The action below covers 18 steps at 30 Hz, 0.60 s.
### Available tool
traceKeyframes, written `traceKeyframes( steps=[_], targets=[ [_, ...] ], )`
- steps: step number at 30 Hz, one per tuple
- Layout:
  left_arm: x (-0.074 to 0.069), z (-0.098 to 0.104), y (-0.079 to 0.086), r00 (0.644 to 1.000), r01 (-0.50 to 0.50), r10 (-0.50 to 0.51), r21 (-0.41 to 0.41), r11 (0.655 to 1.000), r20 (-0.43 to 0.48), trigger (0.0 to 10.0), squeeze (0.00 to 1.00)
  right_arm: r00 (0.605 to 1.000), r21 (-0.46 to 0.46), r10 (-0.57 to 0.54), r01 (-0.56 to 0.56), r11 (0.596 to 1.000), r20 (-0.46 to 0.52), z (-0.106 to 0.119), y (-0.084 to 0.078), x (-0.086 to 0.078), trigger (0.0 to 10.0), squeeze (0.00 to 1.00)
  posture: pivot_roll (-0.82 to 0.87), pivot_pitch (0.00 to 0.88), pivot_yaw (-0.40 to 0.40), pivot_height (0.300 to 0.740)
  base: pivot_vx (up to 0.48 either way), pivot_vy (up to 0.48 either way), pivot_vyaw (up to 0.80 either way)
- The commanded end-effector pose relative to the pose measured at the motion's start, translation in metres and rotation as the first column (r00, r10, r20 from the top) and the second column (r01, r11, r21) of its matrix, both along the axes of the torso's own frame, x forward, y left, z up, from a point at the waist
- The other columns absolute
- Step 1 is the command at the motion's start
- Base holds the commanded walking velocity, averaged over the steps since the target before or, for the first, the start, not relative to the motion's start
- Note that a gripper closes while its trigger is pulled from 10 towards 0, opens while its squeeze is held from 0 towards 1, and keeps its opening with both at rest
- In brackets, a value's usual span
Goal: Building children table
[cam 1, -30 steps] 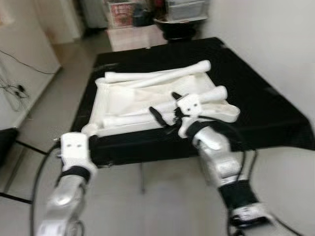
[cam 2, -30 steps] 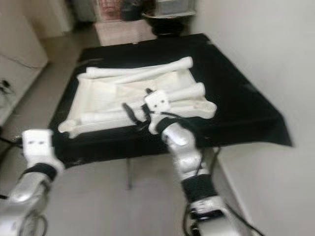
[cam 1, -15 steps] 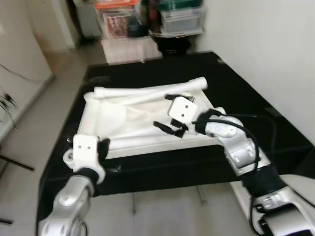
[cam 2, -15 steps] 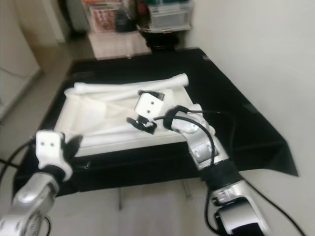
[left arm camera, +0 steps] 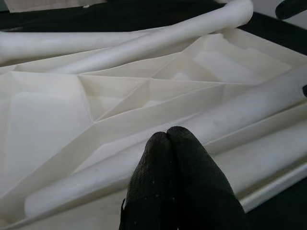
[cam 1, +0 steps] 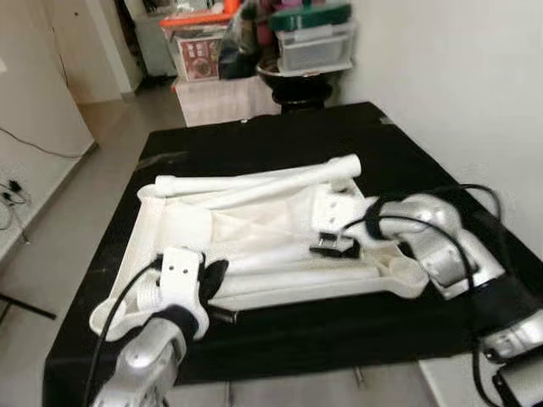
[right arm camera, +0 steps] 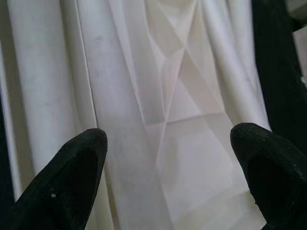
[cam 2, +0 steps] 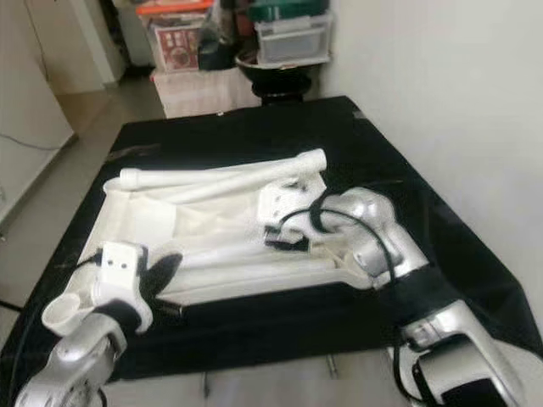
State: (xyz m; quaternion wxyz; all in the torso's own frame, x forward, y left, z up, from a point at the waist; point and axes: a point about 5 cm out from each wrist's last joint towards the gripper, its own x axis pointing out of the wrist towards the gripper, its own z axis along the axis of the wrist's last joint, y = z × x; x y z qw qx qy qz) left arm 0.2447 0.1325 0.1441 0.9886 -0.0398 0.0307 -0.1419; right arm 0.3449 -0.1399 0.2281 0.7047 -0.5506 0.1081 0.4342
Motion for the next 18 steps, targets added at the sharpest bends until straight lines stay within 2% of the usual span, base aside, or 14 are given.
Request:
traceKeyframes(
  steps=[1,2,7,9,10,11,12,15,16,18],
  targets=[
    [-0.003,0.0,0.0,1.0,-0.004,0.004,0.009,1.0,0.0,10.0,0.0,1.0,-0.029,-0.023,0.023,0.999,0.002,0.0,-0.002,0.004,10.0,0.0,-0.08,0.03,0.068,0.74,0.0,0.0,0.0],
    [-0.003,0.0,0.0,1.0,-0.004,0.004,0.009,1.0,0.0,10.0,0.0,1.0,-0.029,-0.023,0.023,0.999,0.002,0.0,-0.002,0.004,10.0,0.0,-0.08,0.03,0.068,0.74,0.0,0.0,0.0],
    [-0.003,-0.002,0.008,0.993,-0.116,0.116,-0.008,0.993,-0.021,10.0,0.0,1.0,-0.042,-0.008,0.007,0.999,-0.022,-0.002,0.014,0.008,10.0,0.0,-0.07,0.035,0.059,0.74,0.0,-0.469,0.0],
    [-0.004,-0.006,0.011,0.99,-0.131,0.13,-0.014,0.991,-0.054,10.0,0.0,0.996,-0.028,0.008,-0.01,1.0,-0.093,-0.007,0.023,0.006,10.0,0.0,-0.07,0.036,0.058,0.74,0.0,0.0,0.0],
    [-0.004,-0.006,0.011,0.99,-0.131,0.13,-0.014,0.991,-0.054,10.0,0.0,0.996,-0.028,0.008,-0.01,1.0,-0.093,-0.007,0.023,0.006,10.0,0.0,-0.07,0.036,0.058,0.74,0.0,0.0,0.0],
    [-0.005,-0.007,0.012,0.989,-0.137,0.134,-0.031,0.99,-0.068,10.0,0.0,0.989,-0.018,0.024,-0.027,0.999,-0.146,-0.011,0.027,0.004,10.0,0.0,-0.07,0.039,0.058,0.74,0.0,0.0,0.0],
    [-0.005,-0.007,0.012,0.989,-0.137,0.134,-0.031,0.99,-0.068,10.0,0.0,0.989,-0.018,0.024,-0.027,0.999,-0.146,-0.011,0.027,0.004,10.0,0.0,-0.07,0.039,0.058,0.74,0.0,0.0,0.0],
    [-0.013,-0.013,0.012,0.987,-0.119,0.114,-0.038,0.992,-0.116,10.0,0.0,0.937,0.082,0.076,-0.051,0.995,-0.342,-0.011,0.047,0.004,10.0,0.0,-0.07,0.053,0.056,0.74,0.0,0.0,0.0],
    [-0.013,-0.013,0.012,0.987,-0.119,0.114,-0.038,0.992,-0.116,10.0,0.0,0.937,0.082,0.076,-0.051,0.995,-0.342,-0.011,0.047,0.004,10.0,0.0,-0.07,0.053,0.056,0.74,0.0,0.0,0.0],
    [-0.017,-0.015,0.011,0.985,-0.112,0.108,-0.024,0.993,-0.136,10.0,0.0,0.914,0.085,0.047,-0.014,0.996,-0.403,-0.01,0.053,0.012,10.0,0.0,-0.07,0.058,0.052,0.74,0.0,0.0,0.0]
  ],
)
